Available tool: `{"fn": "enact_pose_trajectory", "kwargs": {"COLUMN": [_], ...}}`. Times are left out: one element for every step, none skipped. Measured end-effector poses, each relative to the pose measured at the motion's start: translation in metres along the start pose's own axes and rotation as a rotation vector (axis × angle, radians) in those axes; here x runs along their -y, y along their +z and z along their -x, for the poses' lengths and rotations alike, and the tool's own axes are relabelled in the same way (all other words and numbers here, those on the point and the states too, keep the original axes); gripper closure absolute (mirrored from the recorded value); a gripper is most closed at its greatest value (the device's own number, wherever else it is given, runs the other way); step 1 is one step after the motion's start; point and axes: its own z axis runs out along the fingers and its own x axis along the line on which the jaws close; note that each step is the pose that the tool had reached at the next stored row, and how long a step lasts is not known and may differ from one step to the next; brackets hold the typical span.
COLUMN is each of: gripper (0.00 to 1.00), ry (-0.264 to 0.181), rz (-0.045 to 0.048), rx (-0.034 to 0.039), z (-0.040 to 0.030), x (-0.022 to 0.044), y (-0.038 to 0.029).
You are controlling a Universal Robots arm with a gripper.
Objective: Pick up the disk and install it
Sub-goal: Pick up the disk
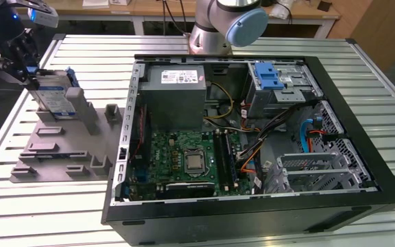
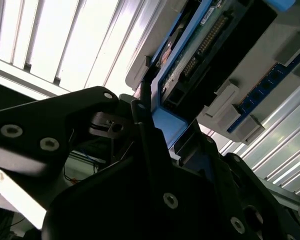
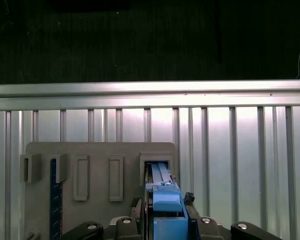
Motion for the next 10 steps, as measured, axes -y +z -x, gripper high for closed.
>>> {"fn": "enact_pose_trajectory", "kwargs": {"gripper": [0.56,0.56,0.57,0.57,0.64,0.64,0.64,0.64,0.64,0.64], "ry": [0.000,0.000,0.000,0.000,0.000,0.000,0.000,0.000,0.000,0.000], "rz": [0.0000,0.0000,0.0001,0.0001,0.0001,0.0000,0.0000,-0.0001,0.0000,0.0000], "rx": [0.0000,-0.0001,-0.0001,-0.0001,0.0000,0.0000,0.0000,0.0000,0.0000,0.0000], "z": [0.0000,0.0000,-0.0001,-0.0001,-0.0001,-0.0001,-0.0001,-0.0001,-0.0002,-0.0002], "x": [0.0000,0.0000,0.0000,0.0000,0.0000,0.0000,0.0000,0.0000,0.0000,0.0000], "y": [0.0000,0.0000,0.0000,0.0000,0.0000,0.0000,0.0000,0.0000,0.0000,0.0000]}}
